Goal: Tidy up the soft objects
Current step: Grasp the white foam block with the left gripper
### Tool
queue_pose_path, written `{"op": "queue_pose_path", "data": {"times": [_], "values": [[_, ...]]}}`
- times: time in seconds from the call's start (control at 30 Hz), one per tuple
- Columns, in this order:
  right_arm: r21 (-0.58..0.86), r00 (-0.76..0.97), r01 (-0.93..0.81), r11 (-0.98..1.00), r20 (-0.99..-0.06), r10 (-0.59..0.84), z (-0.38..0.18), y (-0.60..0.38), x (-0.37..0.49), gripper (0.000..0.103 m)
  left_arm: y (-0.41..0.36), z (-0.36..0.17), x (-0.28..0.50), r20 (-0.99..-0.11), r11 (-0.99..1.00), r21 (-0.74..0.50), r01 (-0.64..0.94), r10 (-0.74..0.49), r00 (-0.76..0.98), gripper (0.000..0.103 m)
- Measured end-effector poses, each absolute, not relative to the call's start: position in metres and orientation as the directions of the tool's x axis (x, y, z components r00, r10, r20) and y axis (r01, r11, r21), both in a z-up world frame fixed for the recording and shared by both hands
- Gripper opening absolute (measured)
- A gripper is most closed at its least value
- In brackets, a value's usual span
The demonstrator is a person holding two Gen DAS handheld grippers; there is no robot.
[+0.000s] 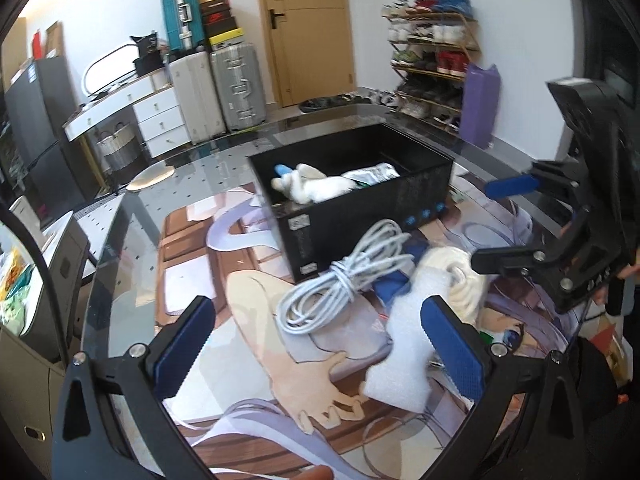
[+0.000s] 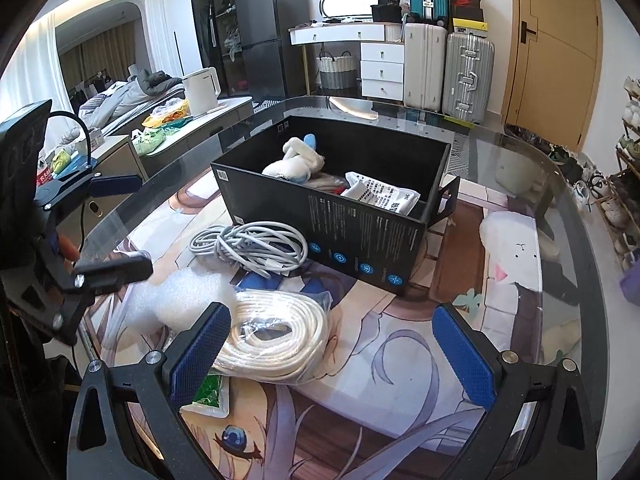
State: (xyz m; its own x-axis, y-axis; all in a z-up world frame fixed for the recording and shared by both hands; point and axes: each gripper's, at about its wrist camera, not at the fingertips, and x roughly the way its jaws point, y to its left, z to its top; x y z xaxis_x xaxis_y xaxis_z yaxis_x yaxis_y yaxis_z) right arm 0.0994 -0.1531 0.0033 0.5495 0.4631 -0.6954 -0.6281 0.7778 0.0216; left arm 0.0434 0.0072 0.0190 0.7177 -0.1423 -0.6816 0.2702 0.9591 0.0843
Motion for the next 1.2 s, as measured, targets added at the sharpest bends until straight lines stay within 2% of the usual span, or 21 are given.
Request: {"op": "queue_pose_path", "data": {"times": [0.4,0.93,1.0,1.03,1.1,1.17,1.2], "values": [[0.029,0.509,-0.662,0.749,-0.716,0.477,-0.005,-0.148,0.096,0.102,-0.010,0.003,0.042,-0.749,0.928,0.064,0.366,-0.198,0.633,0.103],[0.039,0.451,-0.704,0.709,-0.747,0.489,-0.019,-0.133,0.090,0.102,-0.012,0.004,0.036,-0.755,0.908,0.044,0.417,-0.243,0.609,0.101],[0.040,0.445,-0.708,0.705,-0.749,0.490,-0.020,-0.131,0.089,0.102,-0.010,0.003,0.039,-0.757,0.912,0.030,0.409,-0.247,0.605,0.095],[0.041,0.440,-0.712,0.701,-0.751,0.492,-0.021,-0.130,0.088,0.102,-0.008,0.001,0.041,-0.760,0.913,0.024,0.406,-0.247,0.600,0.087],[0.044,0.434,-0.717,0.695,-0.752,0.496,-0.022,-0.128,0.087,0.102,-0.005,-0.002,0.044,-0.766,0.918,0.006,0.397,-0.251,0.592,0.081],[0.047,0.426,-0.723,0.690,-0.755,0.499,-0.025,-0.124,0.086,0.102,-0.002,-0.004,0.046,-0.767,0.918,-0.013,0.397,-0.264,0.585,0.062],[0.048,0.424,-0.724,0.688,-0.756,0.499,-0.025,-0.123,0.086,0.102,-0.001,-0.005,0.047,-0.769,0.918,-0.030,0.396,-0.274,0.577,0.057]]}}
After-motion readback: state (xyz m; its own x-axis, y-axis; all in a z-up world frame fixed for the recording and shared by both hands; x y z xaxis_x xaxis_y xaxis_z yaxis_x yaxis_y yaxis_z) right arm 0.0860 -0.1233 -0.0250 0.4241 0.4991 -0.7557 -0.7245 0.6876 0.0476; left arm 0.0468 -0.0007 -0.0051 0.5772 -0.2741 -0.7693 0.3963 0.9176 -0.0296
